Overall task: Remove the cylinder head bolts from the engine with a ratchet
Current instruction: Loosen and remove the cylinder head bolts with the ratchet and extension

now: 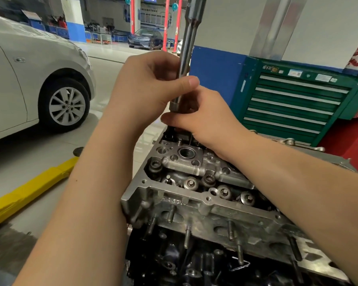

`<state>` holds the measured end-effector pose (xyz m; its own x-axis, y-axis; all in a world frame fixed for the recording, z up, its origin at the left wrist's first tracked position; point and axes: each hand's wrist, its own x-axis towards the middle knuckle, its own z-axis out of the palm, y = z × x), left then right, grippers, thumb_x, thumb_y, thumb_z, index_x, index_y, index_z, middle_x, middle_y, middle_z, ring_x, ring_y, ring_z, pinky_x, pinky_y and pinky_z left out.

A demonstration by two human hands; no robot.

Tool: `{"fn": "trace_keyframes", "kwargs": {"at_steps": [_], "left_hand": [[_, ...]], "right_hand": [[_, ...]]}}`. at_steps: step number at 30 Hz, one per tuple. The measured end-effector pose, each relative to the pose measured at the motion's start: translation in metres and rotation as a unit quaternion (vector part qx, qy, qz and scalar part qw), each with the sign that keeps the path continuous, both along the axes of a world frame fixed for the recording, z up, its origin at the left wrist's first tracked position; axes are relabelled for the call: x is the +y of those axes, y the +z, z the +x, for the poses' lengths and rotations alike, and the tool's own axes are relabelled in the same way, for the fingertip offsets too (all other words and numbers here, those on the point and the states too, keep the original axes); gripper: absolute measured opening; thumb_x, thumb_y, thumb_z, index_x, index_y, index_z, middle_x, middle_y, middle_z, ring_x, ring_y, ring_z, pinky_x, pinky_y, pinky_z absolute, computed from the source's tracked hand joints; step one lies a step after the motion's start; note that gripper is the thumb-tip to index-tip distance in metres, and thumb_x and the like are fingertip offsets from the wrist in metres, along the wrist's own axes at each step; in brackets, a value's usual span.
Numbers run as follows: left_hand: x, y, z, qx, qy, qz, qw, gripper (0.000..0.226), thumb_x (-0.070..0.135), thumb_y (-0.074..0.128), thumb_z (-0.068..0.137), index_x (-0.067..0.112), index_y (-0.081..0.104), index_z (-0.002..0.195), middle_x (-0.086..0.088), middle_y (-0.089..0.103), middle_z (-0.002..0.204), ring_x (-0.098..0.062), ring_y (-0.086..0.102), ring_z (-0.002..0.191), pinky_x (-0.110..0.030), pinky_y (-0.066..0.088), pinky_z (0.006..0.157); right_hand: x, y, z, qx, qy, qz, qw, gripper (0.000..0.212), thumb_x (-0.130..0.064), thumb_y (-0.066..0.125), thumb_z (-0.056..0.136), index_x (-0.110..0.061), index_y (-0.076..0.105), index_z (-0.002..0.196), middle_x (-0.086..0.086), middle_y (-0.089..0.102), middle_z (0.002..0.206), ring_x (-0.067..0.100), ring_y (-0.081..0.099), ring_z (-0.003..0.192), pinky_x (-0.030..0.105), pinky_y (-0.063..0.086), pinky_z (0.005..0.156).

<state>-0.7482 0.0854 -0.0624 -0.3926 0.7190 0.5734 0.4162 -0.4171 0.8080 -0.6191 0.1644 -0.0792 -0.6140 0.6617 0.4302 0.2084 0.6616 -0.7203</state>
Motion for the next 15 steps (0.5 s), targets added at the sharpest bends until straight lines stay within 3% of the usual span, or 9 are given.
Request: {"fn": "trace_keyframes", "kwargs": {"at_steps": [3,6,9,12,15], "left_hand": [[0.001,-0.001,0.001,0.008,0.000,0.006,1.000,0.014,0.016,0.075,0.095,0.017,0.078,0.108,-0.005,0.080,0.092,-0.024,0.076,0.092,-0.044,0.061,0.090],[0.002,-0.003,0.006,-0.041,-0.024,-0.001,0.999,0.036,0.019,0.068,0.099,0.020,0.065,0.136,0.002,0.081,0.100,-0.016,0.075,0.102,-0.038,0.059,0.092],[0.001,-0.005,0.011,-0.044,-0.006,0.030,0.999,0.036,0.022,0.074,0.089,0.021,0.068,0.124,0.003,0.079,0.098,-0.013,0.074,0.092,-0.029,0.060,0.078],[0.001,-0.007,0.010,-0.018,0.061,0.059,0.996,0.023,0.020,0.080,0.085,0.015,0.077,0.107,-0.007,0.074,0.089,-0.018,0.068,0.077,-0.044,0.062,0.079],[0.001,-0.009,0.009,-0.017,0.069,0.069,0.995,0.018,0.018,0.080,0.086,0.013,0.078,0.104,-0.021,0.074,0.091,-0.024,0.067,0.078,-0.053,0.059,0.085]], "right_hand": [[0.002,-0.001,0.002,0.008,0.024,-0.029,0.999,0.018,-0.022,0.081,0.086,-0.021,0.075,0.103,-0.005,0.078,0.094,0.014,0.074,0.092,0.044,0.058,0.094],[0.000,-0.001,0.006,-0.013,0.033,-0.060,0.998,0.019,-0.013,0.078,0.087,-0.015,0.075,0.106,0.001,0.079,0.097,0.019,0.075,0.096,0.048,0.056,0.099],[-0.001,0.000,0.003,-0.039,-0.007,-0.021,0.999,0.017,-0.027,0.084,0.081,-0.023,0.074,0.095,-0.008,0.076,0.086,0.011,0.072,0.083,0.044,0.058,0.089],[-0.003,0.001,-0.002,-0.038,-0.035,-0.009,0.999,0.027,-0.040,0.089,0.074,-0.028,0.069,0.089,-0.011,0.070,0.081,0.008,0.066,0.074,0.035,0.056,0.075],[-0.005,0.002,0.000,-0.026,0.003,-0.038,0.999,0.025,-0.030,0.084,0.082,-0.023,0.072,0.103,-0.006,0.077,0.094,0.011,0.073,0.090,0.042,0.058,0.090]]}}
